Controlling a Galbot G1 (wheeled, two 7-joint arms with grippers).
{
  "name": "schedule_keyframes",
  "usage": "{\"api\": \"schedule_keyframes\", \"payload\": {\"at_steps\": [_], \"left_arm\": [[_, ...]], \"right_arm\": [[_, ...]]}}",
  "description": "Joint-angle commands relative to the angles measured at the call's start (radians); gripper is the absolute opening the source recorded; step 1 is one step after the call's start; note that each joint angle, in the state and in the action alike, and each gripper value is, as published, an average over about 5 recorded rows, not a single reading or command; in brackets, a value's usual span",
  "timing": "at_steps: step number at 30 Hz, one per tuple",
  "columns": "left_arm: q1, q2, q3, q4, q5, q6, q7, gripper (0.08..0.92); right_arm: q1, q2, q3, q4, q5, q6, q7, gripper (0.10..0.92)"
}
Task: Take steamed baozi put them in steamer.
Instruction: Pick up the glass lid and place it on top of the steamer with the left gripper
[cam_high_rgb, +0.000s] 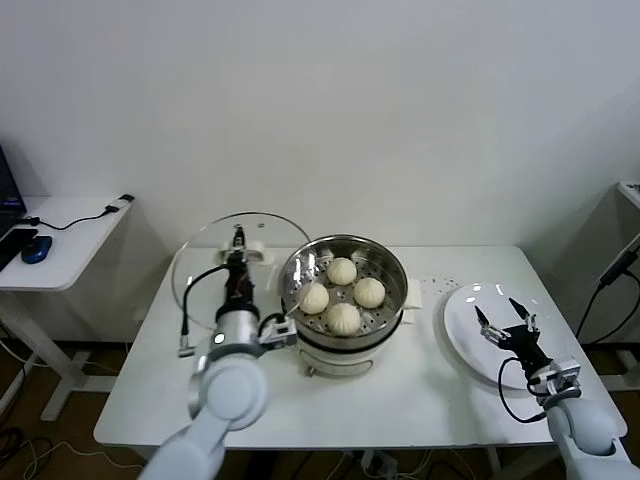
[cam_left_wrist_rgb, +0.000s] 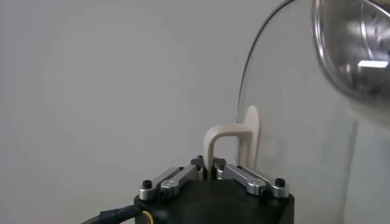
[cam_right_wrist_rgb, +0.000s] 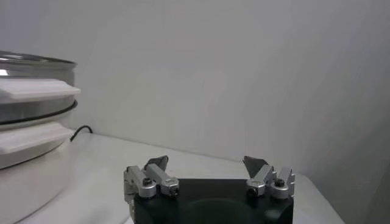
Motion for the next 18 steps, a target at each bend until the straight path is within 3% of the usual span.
{"api": "schedule_keyframes", "payload": {"at_steps": [1, 7, 18], "left_arm": [[-0.128, -0.304, 0.158, 0.237, 0.119, 0.053, 0.022, 0.150], [-0.122, -0.375, 0.171, 0.330, 0.116, 0.053, -0.030, 0.150], [-0.127, -0.382, 0.165, 0.458, 0.106, 0.053, -0.109, 0.150]], "right_arm": [[0.016, 0.000, 0.002, -0.023, -0.006, 0.002, 0.003, 0.823], [0.012, 0.007, 0.011, -0.026, -0.012, 0.008, 0.003, 0.823], [-0.003, 0.012, 0.032, -0.027, -0.023, 0.015, 0.000, 0.823]]}}
